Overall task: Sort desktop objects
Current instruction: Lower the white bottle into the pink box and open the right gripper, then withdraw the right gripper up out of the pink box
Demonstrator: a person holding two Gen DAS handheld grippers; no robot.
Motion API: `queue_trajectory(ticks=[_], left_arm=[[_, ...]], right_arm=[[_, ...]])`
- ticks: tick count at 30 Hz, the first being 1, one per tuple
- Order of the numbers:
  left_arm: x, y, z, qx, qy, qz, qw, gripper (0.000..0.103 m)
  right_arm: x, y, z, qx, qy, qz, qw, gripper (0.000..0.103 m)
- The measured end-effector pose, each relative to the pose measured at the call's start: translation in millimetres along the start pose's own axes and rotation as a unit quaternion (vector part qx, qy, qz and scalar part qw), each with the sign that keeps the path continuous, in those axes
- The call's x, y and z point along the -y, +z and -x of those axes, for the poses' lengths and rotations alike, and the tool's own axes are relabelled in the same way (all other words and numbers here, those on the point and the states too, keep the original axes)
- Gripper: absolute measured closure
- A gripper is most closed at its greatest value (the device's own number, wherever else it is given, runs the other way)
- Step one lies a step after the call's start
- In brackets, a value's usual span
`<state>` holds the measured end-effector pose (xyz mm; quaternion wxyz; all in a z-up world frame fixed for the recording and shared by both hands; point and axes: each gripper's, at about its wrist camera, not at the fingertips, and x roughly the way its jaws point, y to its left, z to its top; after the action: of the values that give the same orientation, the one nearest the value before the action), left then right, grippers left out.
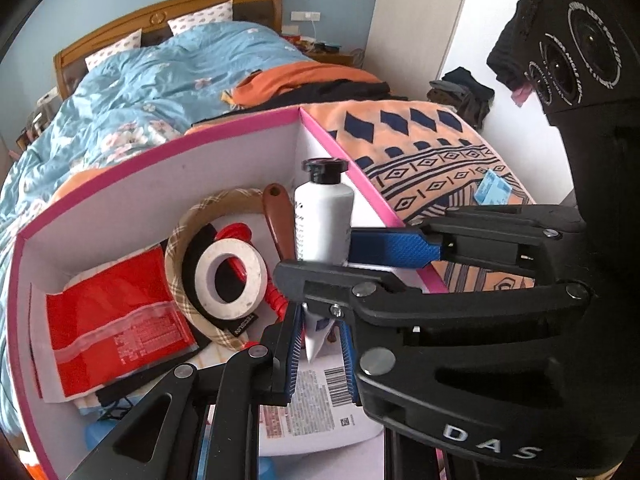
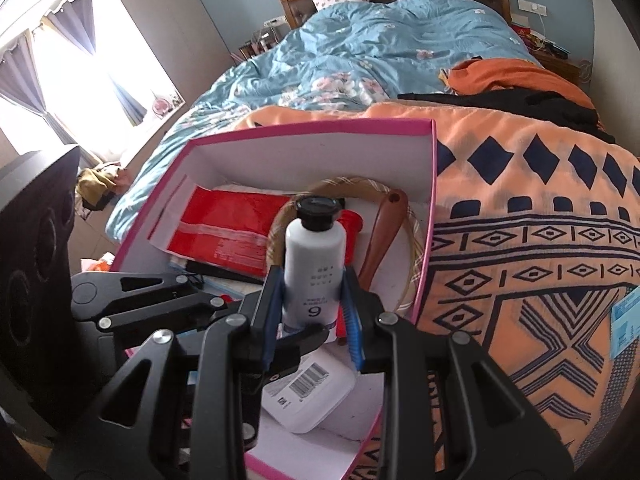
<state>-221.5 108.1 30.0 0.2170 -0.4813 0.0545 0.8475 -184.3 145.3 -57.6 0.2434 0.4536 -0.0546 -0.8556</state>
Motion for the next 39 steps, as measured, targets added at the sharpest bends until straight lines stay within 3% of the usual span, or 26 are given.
queue_trajectory(ticks=[9,19,29,31,39], left_arm=[[-13,2,-17,-0.028,-0.005,0.026,0.9992,0.085],[-21,2,-19,-0.028,-0.007,0.042,0.9987,0.085],[-23,-3,-2,-0.007,-0.014,0.034,0.9993,0.081],[-20,-6,7,0.000,-0.019,0.032,0.9993,0.075],[-14,-21,60,0.042,-0.036,0.029,0.9980,0.073]], right_arm=[[0,15,-11,-0.020,-0.080,0.018,0.996,0.072],[-1,22,-17,-0.015,-0.104,0.023,0.994,0.070],[-2,11,0,0.013,-0.066,0.005,0.998,0.062],[-3,8,7,0.020,-0.054,0.001,0.998,0.061],[-17,-19,52,0.063,-0.002,0.009,0.998,0.061]])
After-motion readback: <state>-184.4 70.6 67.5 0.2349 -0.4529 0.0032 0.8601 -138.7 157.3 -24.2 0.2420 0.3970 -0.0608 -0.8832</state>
